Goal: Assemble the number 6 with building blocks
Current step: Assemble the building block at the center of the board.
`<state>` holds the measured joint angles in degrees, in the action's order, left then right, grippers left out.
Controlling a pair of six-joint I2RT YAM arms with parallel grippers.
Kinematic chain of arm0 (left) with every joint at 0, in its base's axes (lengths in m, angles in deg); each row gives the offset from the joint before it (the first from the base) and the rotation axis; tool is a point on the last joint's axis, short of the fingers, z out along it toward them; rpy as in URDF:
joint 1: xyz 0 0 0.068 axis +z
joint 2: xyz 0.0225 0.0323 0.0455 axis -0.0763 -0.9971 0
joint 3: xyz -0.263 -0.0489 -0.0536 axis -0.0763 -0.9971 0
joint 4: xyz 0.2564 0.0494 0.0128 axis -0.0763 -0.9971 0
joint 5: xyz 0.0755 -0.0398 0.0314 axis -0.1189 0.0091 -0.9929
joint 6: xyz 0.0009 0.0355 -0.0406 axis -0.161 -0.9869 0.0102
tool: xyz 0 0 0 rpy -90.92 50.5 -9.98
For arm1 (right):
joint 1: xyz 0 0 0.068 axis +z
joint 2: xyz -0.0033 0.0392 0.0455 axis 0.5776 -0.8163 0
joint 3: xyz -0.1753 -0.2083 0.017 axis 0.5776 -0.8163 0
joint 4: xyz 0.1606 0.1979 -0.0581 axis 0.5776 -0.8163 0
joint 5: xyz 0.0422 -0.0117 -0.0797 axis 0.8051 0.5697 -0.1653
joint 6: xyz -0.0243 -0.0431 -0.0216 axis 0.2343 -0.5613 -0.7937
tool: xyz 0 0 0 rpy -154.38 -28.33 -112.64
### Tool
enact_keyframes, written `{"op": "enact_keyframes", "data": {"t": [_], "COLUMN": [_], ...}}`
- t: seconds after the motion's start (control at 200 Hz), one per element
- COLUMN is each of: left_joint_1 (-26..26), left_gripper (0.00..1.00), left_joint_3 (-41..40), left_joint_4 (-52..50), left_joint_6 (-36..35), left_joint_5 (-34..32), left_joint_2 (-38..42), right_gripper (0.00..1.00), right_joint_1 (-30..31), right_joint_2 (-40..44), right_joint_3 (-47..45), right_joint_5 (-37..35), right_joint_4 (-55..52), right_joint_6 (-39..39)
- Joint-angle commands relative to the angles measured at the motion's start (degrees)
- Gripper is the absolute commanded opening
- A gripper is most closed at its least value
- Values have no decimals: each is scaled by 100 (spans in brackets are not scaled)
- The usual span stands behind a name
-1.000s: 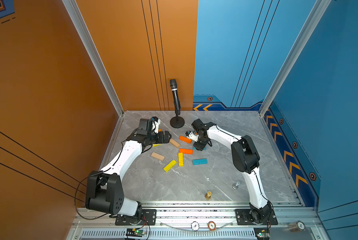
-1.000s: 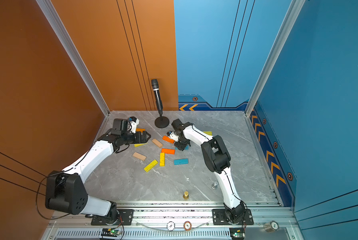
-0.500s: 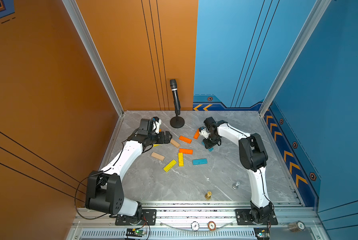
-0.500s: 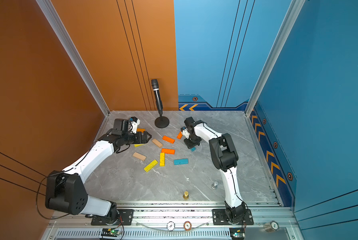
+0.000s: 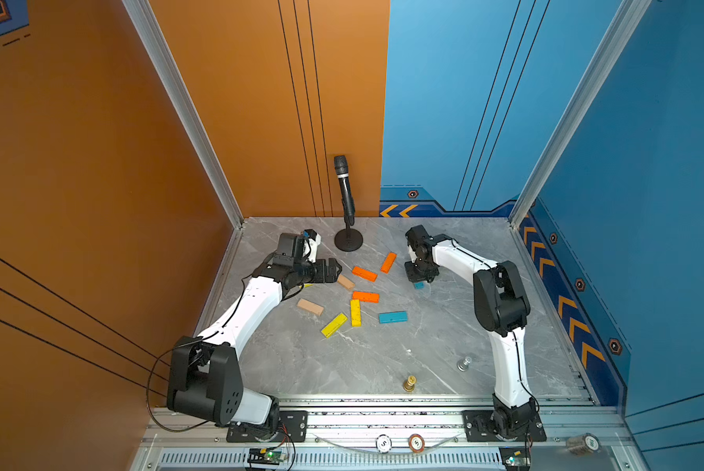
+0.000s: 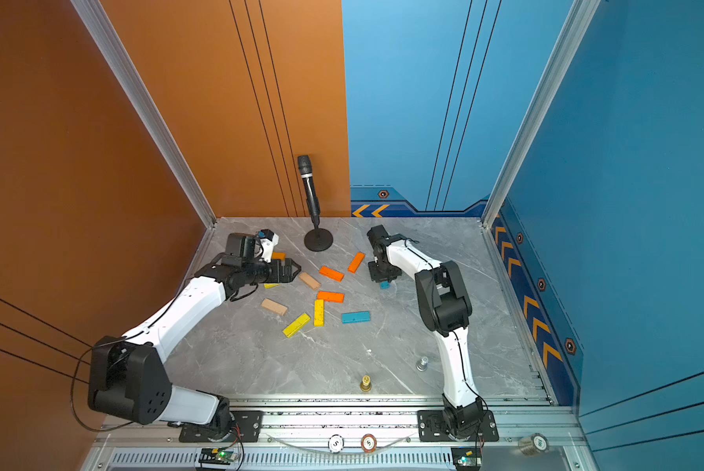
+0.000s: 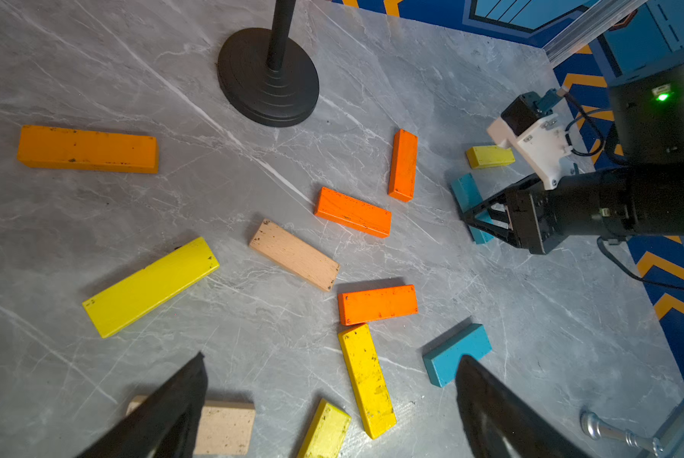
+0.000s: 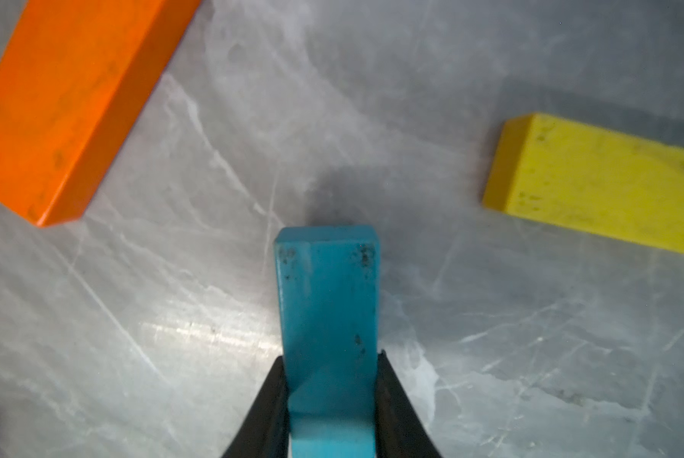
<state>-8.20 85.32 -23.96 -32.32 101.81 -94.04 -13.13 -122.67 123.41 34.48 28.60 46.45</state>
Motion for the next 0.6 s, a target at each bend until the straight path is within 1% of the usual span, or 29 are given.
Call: {"op": "enact_keyframes", "data": {"t": [0.0,0.185,0.596], "left_joint_1": [-55,-86,-111], "left_gripper": [98,98,98], "left_joint_3": [-27,-13,-10], "left_joint_4": [48,44,46], "left_joint_6": [-51,-46,-55], "left_joint_5": [30,49,52], "left_joint_2": [146,103,59], "right_gripper": [29,29,30], "right_joint_1": [-43,-113,-147], "right_joint_2": [-204,-400,-678], "right_joint_3": [254,667,959], "right_joint_5": [-397,-475,-605], "right_joint_4": [-23,-169,-283], "right_joint_6": [436,565,807]}}
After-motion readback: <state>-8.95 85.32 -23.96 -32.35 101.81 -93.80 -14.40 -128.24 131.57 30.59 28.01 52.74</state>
